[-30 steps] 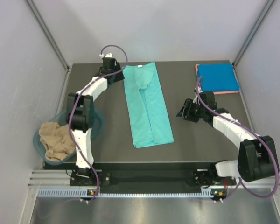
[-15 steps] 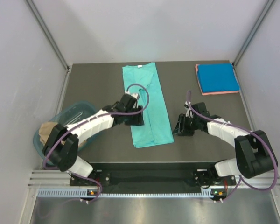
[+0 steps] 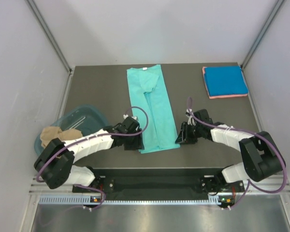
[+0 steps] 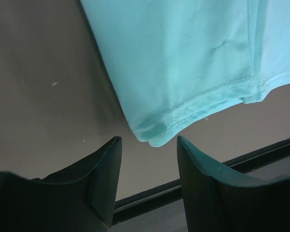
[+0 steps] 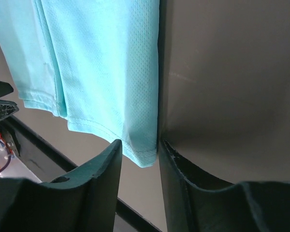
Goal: Fold and stack the t-shirts
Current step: Fold the tshirt
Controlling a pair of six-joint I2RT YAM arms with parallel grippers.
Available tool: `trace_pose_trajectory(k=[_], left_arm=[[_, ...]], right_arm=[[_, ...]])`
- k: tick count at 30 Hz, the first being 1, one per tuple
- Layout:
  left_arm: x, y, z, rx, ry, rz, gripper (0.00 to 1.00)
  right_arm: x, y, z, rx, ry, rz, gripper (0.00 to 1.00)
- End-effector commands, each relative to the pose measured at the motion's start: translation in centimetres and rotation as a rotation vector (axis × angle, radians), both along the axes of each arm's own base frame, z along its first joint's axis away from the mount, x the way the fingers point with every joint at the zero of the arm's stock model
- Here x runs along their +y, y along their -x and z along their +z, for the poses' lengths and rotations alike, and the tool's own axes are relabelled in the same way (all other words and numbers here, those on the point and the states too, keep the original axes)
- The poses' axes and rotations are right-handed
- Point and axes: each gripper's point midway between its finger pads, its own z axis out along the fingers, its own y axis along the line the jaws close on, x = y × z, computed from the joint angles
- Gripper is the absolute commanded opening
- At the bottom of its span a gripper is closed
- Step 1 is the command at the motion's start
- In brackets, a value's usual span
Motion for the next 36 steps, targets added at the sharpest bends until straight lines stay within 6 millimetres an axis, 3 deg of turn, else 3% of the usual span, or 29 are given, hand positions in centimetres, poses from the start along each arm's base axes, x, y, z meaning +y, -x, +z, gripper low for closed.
trace_pose_trajectory(k=[1,7,16,18,19,22,30,36], left_arm=[[-0.4,-0.7,1.1,-0.050,0.054,0.055,0.54],[0.3,0.4,0.2,-0.026,0.061,0.072,0.54],[0.1,0.3,-0.5,-0.019,0.067,0.089,0.54],[0.1,0.1,-0.6,-0.020,0.066,0.107,0.54],[0.3,0.0,-0.6,-0.023,0.063,0.119,0.54],[0.1,-0.3,0.0,-0.046,0.097,0.145,0.54],[0.3,-0.3,-1.3,-0.015,0.068,0.178,0.48],[0.1,0.2,-1.9,0.015,0.071,0.166,0.37]], right_arm=[[-0.3,0.4,-1.1,0.000,0.049,0.009,0.36],[-0.4,0.6,-1.0,-0.008,0.064,0.000,0.30],[0.0,1.0,-1.6,0.001,0.063,0.006,0.15],[-0.1,1.3,-1.8,0.011,0.068,0.005,0.17],[-0.1,1.4,-1.8,0.010,0.066,0.004,0.26],[-0.2,1.7,-1.7,0.008,0.063,0.001,0.35],[-0.5,2.0,-1.5,0.010,0.075,-0.006,0.37],[-0.9,2.2,-1.7,0.020,0.096,-0.009,0.32]])
